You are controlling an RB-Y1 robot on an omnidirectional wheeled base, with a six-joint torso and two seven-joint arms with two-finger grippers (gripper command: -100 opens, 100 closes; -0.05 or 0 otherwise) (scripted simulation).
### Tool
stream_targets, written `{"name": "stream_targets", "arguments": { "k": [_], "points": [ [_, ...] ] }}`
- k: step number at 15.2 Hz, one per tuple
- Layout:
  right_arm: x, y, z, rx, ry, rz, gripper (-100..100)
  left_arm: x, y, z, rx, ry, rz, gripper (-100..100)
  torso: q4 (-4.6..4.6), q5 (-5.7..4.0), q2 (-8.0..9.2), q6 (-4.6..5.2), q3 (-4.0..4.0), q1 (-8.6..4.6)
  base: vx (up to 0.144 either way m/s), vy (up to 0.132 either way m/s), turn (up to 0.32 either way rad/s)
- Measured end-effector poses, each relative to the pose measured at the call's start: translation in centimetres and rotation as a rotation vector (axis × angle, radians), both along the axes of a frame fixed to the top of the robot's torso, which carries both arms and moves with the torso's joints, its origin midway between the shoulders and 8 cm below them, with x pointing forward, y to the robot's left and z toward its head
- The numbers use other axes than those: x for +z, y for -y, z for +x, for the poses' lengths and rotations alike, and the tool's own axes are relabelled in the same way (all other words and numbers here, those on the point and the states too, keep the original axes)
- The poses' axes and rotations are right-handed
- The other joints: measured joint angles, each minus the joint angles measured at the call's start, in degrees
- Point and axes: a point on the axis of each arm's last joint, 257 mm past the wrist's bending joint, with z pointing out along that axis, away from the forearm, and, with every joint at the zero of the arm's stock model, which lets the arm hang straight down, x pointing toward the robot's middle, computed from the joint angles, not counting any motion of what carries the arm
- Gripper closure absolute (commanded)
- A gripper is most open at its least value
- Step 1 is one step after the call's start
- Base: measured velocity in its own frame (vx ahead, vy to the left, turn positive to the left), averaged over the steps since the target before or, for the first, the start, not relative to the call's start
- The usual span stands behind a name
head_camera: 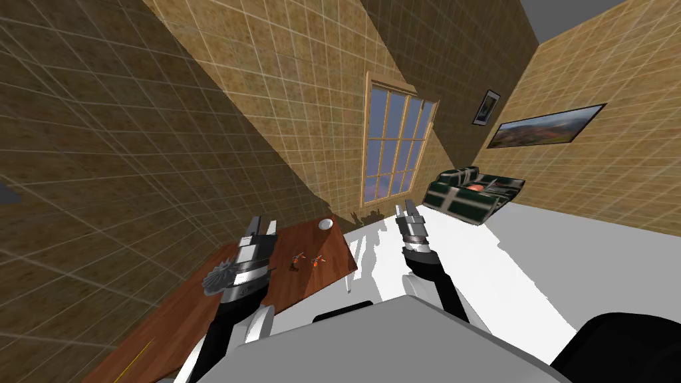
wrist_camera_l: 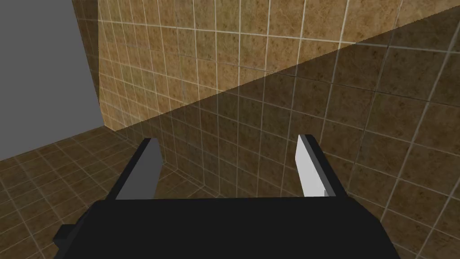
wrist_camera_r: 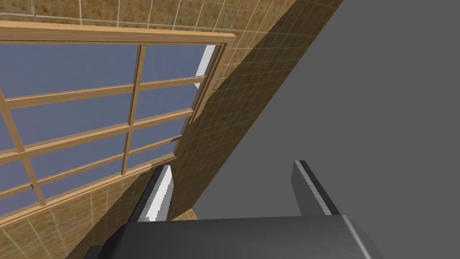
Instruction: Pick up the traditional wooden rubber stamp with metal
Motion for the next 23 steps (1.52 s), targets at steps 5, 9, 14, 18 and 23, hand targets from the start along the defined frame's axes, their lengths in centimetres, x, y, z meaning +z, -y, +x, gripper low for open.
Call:
{"name": "stream_targets", "arguments": {
  "k": [5,9,14,18,23],
  "points": [
    [0.0,0.0,0.0,0.000,0.000,0.000,0,-3.9,-0.6,2.0,-0.016,-0.110,0.060,-100,0.03,0.05,0.14,0.02,0.08,0.23,-0.032,0.039,-0.170],
    [0.0,0.0,0.0,0.000,0.000,0.000,0,-7.4,-1.4,4.0,-0.009,-0.215,0.087,-100,0.02,0.05,0.12,0.04,0.07,0.20,-0.035,0.039,-0.214],
    [0.0,0.0,0.0,0.000,0.000,0.000,0,-12.7,-3.2,5.7,0.015,-0.360,0.111,-100,0.03,0.06,0.14,0.03,0.08,0.25,-0.040,0.048,-0.183],
    [0.0,0.0,0.0,0.000,0.000,0.000,0,-16.4,-5.2,7.4,0.042,-0.472,0.123,-100,0.02,0.06,0.11,0.04,0.06,0.26,-0.036,0.043,-0.207],
    [0.0,0.0,0.0,0.000,0.000,0.000,0,-21.9,-7.9,7.8,0.082,-0.621,0.129,-100,0.03,0.06,0.13,0.02,0.07,0.25,-0.040,0.041,-0.178]
  ]
}}
